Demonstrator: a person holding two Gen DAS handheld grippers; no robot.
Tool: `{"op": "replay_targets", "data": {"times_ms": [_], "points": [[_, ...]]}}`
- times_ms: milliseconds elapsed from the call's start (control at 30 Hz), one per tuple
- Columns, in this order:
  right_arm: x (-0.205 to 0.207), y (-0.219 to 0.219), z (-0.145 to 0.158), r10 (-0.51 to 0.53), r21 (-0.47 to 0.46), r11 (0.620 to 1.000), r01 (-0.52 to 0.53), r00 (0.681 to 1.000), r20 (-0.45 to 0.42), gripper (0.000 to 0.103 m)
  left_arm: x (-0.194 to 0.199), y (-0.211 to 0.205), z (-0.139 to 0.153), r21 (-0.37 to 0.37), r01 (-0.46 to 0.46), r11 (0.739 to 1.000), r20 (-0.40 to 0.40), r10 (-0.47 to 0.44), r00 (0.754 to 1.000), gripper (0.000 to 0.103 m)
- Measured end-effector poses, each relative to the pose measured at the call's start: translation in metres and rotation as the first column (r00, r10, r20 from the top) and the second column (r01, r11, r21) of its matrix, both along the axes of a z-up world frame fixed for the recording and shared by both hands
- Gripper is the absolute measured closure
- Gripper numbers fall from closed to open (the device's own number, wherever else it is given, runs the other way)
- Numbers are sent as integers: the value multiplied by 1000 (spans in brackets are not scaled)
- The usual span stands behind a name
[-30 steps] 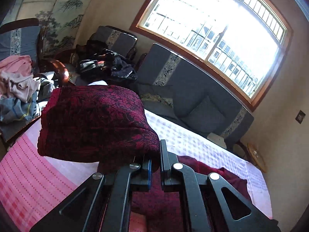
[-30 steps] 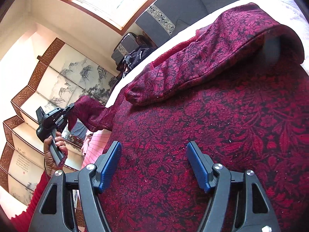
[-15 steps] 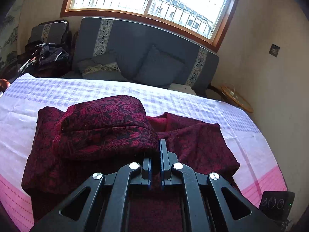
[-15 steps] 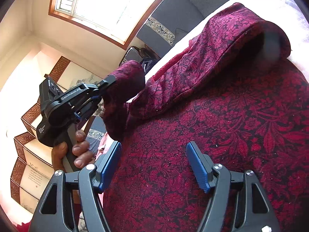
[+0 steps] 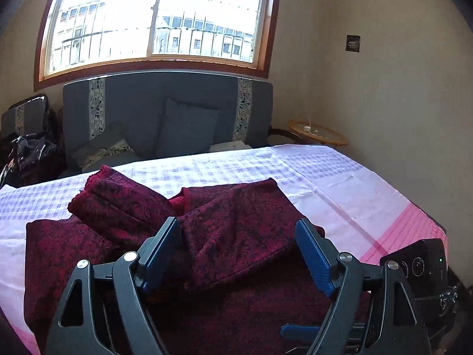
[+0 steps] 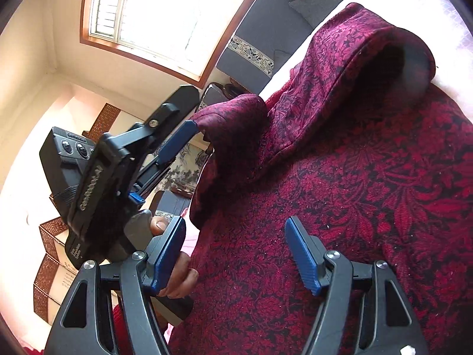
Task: Fold small clothes
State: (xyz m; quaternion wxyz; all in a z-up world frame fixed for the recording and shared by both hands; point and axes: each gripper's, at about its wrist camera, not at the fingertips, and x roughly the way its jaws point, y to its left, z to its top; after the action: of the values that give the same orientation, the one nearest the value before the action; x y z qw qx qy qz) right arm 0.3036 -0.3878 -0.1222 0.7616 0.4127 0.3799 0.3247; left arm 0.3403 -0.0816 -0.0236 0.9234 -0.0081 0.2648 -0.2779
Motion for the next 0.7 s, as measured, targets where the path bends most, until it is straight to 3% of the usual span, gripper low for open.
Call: {"op": "replay_targets", "data": {"times_ms": [100,200,367,433,567,633,700], "points": [[-1,-2,1,-11,-6,1000,11,1000,2,36,-10,21,9,-75,-14,997,-21,12,1000,23],[-3,-3,4,-29,-38,999,28,1000,-7,36,-23,66,8,-135,-141,981,-37,137,990,22],[-6,19,33,-12,-234,972,19,999,32,34,-27,143,-27,-151,-378,913,-112,364,924,19],[-4,28,48,1,-308,951,23,997,80,33,-20,165,-50,-175,-420,891,-202,385,901,19],[14,32,65,-4,-402,914,46,995,104,33,-21,195,-97,-311,-488,816,-369,369,853,19],[24,21,67,-38,-405,911,74,995,96,33,-23,204,-102,-359,-492,793,-382,357,853,19],[33,3,62,-84,-380,919,104,994,71,33,-24,203,-102,-362,-496,789,-369,368,854,19]]}}
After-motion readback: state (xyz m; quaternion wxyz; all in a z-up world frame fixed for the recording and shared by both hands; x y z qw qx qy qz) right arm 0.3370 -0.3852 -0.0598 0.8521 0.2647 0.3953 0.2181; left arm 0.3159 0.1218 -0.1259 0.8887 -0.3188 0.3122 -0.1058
